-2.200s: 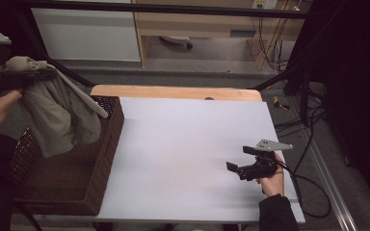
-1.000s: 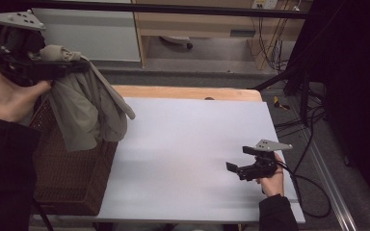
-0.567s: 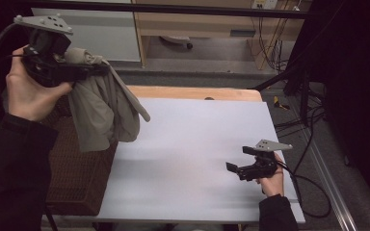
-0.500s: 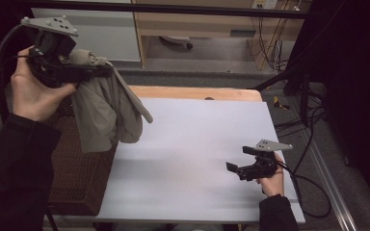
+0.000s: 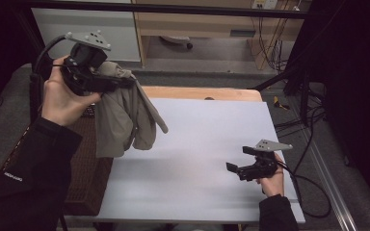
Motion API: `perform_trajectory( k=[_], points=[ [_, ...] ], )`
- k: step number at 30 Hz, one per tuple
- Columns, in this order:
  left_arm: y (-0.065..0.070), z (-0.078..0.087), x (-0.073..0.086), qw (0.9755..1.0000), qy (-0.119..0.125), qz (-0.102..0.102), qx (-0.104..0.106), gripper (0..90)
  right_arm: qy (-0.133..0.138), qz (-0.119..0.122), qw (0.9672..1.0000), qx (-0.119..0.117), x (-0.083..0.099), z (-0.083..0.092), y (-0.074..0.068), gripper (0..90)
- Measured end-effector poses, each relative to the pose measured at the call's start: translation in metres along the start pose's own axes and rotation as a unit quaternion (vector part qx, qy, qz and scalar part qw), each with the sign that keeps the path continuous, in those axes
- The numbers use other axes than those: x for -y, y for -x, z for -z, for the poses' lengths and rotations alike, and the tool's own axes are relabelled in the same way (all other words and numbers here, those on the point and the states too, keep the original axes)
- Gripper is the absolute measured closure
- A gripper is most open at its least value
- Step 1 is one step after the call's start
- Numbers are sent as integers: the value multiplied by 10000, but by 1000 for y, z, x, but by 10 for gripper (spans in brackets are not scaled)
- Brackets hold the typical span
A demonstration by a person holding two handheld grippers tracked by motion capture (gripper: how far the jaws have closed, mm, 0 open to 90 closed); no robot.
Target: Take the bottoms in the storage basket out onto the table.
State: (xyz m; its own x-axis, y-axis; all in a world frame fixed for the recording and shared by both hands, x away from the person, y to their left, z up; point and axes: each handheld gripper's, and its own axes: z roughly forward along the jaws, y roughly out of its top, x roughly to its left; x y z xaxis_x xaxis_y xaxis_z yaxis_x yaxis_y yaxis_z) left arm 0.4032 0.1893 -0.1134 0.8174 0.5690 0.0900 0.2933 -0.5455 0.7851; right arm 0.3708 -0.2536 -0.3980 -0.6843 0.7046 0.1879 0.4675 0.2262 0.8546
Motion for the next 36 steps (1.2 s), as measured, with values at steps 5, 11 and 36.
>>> perform_trajectory(
  k=[5,11,36],
  points=[
    [5,-12,2,9999,-83,-57,93,800,-2,-1,10000,-2,0,0,0,4],
    [12,-27,4,9995,-172,-98,226,800,-3,-14,10000,0,0,0,0,4],
    [39,-99,28,9966,-582,-179,552,796,0,2,10000,0,0,0,-1,4]
  ],
)
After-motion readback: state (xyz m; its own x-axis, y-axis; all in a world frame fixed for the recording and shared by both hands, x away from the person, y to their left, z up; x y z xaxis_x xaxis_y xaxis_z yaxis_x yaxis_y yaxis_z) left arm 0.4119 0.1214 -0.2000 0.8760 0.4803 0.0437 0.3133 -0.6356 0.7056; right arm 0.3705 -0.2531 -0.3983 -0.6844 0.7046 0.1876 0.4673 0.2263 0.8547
